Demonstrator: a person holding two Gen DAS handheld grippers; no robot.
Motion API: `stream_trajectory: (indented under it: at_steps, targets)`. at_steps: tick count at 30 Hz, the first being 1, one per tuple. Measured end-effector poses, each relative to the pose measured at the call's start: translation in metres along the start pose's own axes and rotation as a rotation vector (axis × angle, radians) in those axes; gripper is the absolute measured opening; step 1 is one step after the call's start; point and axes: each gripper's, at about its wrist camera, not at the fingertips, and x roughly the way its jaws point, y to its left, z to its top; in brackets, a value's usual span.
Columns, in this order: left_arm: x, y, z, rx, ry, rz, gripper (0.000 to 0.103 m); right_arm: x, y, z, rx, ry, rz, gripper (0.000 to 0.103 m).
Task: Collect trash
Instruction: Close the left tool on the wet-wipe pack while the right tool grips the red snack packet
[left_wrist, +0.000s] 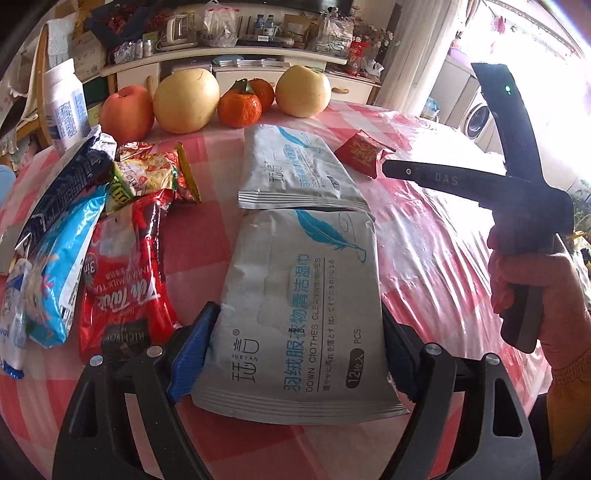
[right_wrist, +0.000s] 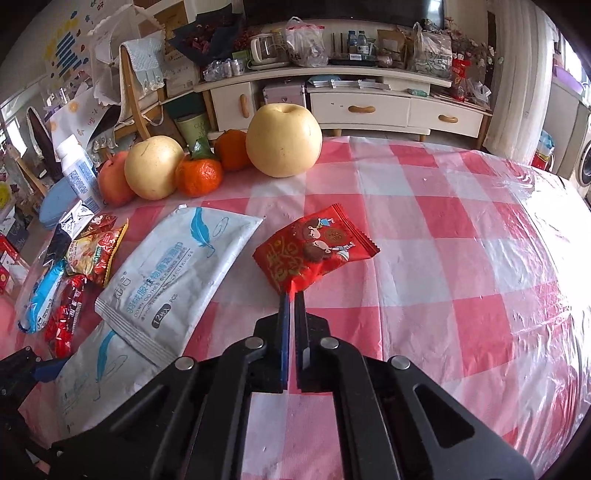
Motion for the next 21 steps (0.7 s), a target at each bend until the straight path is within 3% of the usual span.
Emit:
stream_trajectory:
  at_steps: [2,4,5,6,8,10,12,15,19,20,21]
  targets:
    - [-0.006,0.000,-0.001,-0.004,-0.011,-0.004,0.082,-0.003,0.000,-0.001,0.006,0.002,0.010,0.004]
    - [-0.013,0.002,-0.001,-0.012,-0.024,-0.015,0.082,-0.006,0.001,-0.001,0.000,-0.013,-0.002,0.010]
    - [-0.018,0.002,-0.001,-0.013,-0.034,-0.018,0.082,-0.006,0.002,0.000,-0.013,-0.013,-0.002,0.029]
    - [-0.023,0.003,-0.001,-0.014,-0.045,-0.021,0.082,-0.006,0.004,0.002,-0.025,-0.022,-0.010,0.057]
    - [-0.033,0.005,0.001,-0.018,-0.069,-0.027,0.082,-0.006,0.006,0.007,-0.048,-0.055,-0.041,0.074]
    - [-0.043,0.009,0.003,-0.025,-0.095,-0.032,0.076,0.001,0.006,0.014,-0.073,-0.056,-0.066,0.074]
    - [-0.050,0.015,0.006,-0.038,-0.106,-0.055,0.055,0.012,0.004,0.022,-0.077,-0.047,-0.089,0.074]
    - [-0.053,0.023,0.005,-0.056,-0.110,-0.044,0.055,0.030,-0.001,0.027,-0.052,-0.005,-0.054,0.077]
    - [-0.033,0.026,0.001,-0.046,-0.038,-0.067,0.057,0.046,-0.003,0.028,-0.038,0.032,-0.050,0.081]
    - [-0.032,0.024,0.001,-0.037,-0.038,-0.070,0.060,0.049,-0.004,0.029,-0.030,0.035,-0.038,0.082]
    - [-0.031,0.021,0.002,-0.023,-0.040,-0.072,0.068,0.051,-0.004,0.031,-0.029,0.034,-0.033,0.082]
